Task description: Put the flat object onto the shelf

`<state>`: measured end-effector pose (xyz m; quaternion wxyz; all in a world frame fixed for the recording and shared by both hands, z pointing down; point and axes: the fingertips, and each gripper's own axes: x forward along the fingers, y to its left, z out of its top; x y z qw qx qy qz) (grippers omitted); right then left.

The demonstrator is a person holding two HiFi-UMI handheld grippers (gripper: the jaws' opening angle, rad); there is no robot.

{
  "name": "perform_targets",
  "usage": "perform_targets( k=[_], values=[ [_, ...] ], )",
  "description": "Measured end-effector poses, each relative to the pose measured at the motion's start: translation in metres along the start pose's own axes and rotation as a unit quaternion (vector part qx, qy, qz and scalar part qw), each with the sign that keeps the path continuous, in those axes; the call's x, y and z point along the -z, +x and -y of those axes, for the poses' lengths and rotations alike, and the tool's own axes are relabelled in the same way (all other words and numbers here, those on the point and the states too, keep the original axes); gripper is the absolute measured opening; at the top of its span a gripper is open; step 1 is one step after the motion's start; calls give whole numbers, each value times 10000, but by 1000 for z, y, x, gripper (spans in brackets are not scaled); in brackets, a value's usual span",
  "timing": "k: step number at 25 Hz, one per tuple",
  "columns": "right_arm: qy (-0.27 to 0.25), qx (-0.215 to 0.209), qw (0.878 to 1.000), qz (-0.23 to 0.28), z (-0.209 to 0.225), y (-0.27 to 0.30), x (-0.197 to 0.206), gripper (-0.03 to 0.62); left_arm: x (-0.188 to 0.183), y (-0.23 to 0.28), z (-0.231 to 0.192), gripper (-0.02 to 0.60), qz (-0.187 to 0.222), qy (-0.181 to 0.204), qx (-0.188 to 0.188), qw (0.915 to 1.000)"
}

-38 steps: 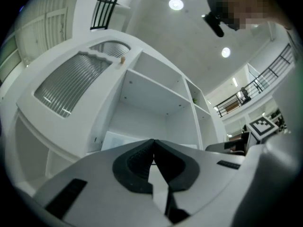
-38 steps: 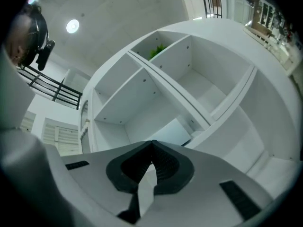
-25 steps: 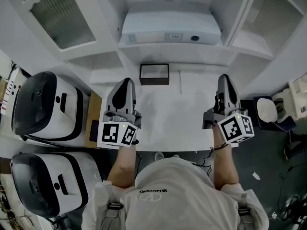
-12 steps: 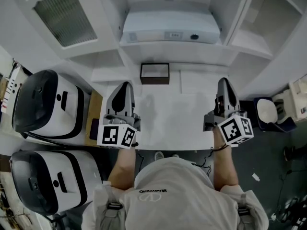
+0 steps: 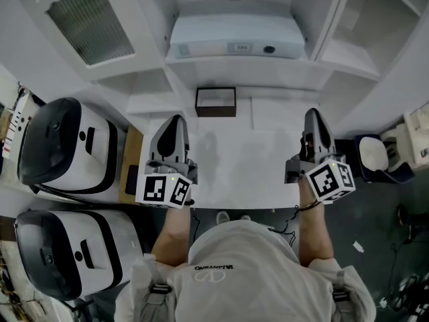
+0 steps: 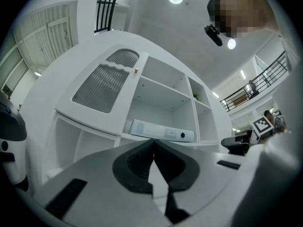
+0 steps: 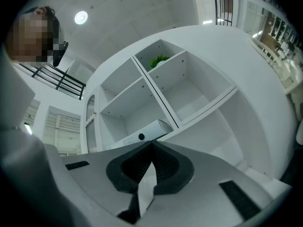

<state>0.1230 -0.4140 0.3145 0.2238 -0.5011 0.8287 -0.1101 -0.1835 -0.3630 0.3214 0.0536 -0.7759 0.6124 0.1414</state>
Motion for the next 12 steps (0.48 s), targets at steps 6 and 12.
perform_targets(
  k=[6, 12],
  values=[
    [140, -5, 9999, -9, 5, 1, 4, 9, 2, 1, 2, 5, -16, -1, -17, 10000],
    [-103, -84, 9999, -55, -1, 5, -2, 9, 2, 2, 2, 5, -9, -6, -38, 10000]
  ],
)
